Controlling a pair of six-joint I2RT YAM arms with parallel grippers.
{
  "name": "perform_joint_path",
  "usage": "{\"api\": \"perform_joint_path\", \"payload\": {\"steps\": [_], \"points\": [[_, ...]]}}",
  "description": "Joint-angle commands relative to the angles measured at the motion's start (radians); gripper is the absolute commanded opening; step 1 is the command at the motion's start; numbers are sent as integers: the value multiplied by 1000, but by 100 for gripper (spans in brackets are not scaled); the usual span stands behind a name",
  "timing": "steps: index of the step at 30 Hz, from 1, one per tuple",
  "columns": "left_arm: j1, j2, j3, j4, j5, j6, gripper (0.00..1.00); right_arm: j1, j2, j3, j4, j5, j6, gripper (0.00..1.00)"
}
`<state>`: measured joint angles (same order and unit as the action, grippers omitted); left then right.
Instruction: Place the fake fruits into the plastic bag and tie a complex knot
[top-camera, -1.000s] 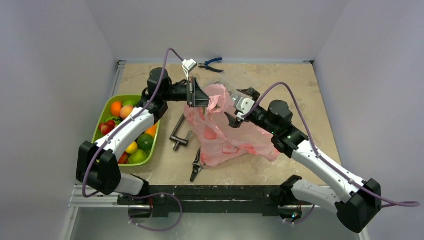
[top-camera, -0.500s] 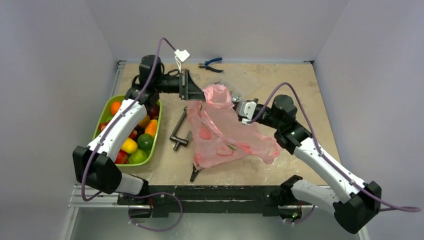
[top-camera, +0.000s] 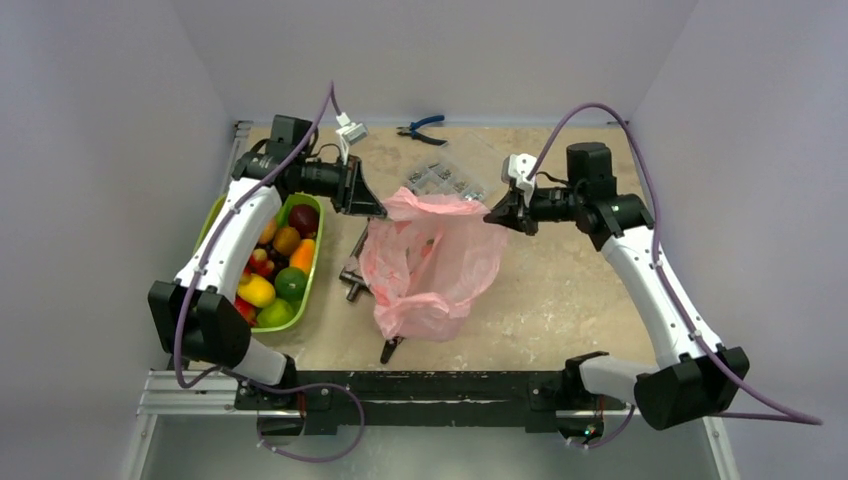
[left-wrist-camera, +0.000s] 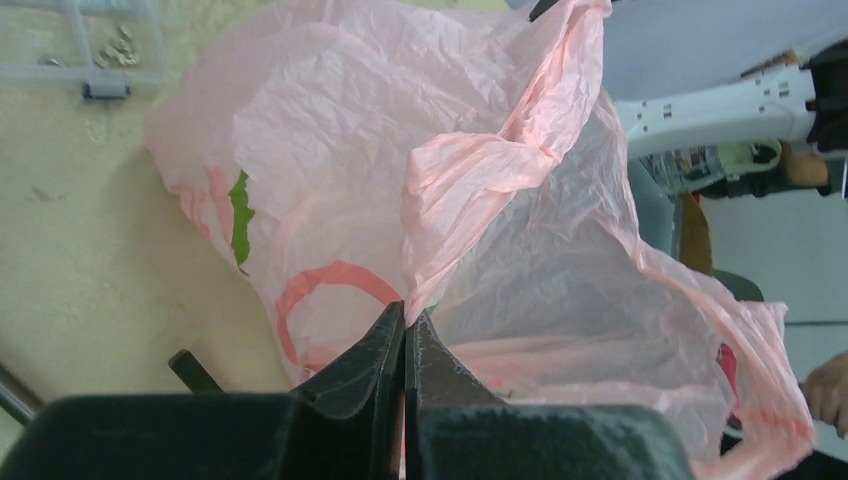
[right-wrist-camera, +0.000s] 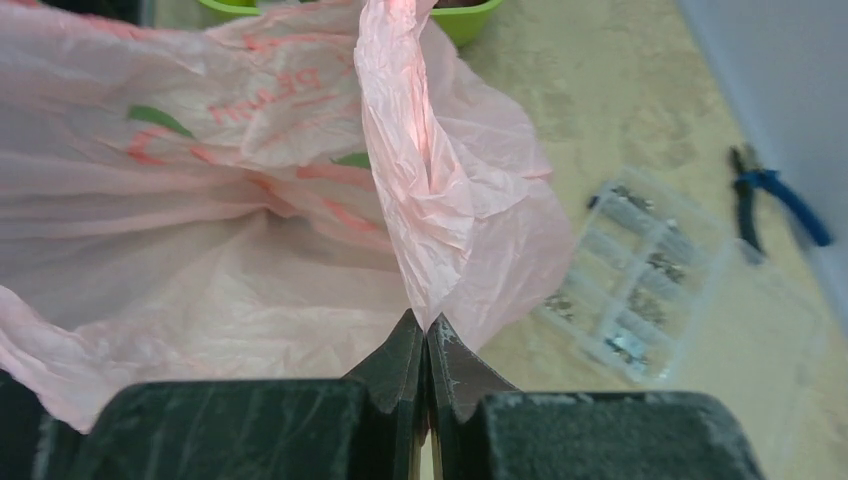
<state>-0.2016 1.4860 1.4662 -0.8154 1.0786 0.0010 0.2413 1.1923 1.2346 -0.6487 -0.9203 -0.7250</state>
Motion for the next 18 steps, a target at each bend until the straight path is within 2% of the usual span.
{"api": "perform_joint_path", "payload": {"steps": [1,4,5,6,9,10,11,12,13,16,18], "points": [[11,35,83,-284,137,330,0,-11,24,74,-202,-198,82,0],[-12,108,204,-501,166,535,0,-11,49,96,-248,-216,78,0],[-21,102,207,-493,150,539,0,-11,51,98,-226,-215,109,0],[-31,75,173,-399,124,460,9,-11,52,100,-203,-212,132,0],[-80,-89,-13,67,-31,176,53,-9,49,88,-134,-211,217,0],[-125,-135,-53,186,-105,155,76,-9,49,79,-95,-206,270,0],[-160,-162,-77,233,-161,167,94,-8,47,74,-68,-201,312,0],[-197,-172,-82,249,-217,189,99,-9,46,72,-51,-200,344,0],[-228,-167,-79,256,-270,203,100,-8,44,70,-29,-196,378,0],[-284,-146,-71,313,-400,219,100,-5,27,60,43,-200,503,0],[-351,-143,-61,330,-486,289,100,10,12,57,78,-186,553,0]]}}
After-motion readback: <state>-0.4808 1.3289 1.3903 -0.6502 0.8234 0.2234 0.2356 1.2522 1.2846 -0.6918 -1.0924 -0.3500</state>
